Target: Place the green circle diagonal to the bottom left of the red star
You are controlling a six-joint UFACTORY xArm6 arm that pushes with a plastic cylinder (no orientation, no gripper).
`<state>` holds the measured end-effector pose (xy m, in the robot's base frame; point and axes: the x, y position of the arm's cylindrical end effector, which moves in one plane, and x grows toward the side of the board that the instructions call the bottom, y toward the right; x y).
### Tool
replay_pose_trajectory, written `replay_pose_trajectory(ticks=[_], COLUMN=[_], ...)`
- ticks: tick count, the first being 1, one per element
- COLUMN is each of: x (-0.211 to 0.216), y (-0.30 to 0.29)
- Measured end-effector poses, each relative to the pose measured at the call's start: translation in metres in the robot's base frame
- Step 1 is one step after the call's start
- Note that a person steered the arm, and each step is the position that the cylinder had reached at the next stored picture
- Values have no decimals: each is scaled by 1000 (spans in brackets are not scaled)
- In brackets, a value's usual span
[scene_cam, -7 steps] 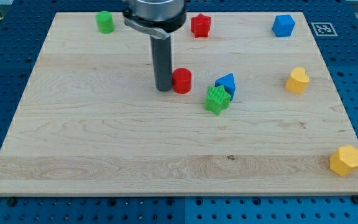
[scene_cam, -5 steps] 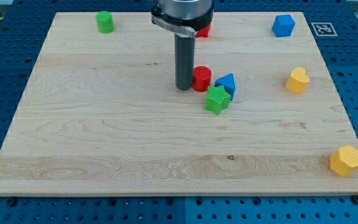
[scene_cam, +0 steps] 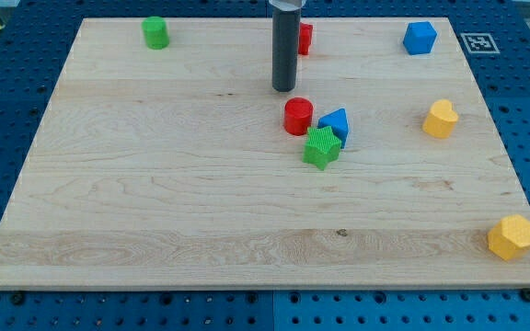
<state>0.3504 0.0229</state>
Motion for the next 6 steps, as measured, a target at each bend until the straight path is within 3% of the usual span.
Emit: replay_pose_trajectory(ticks=[6], x=[45], y=[5])
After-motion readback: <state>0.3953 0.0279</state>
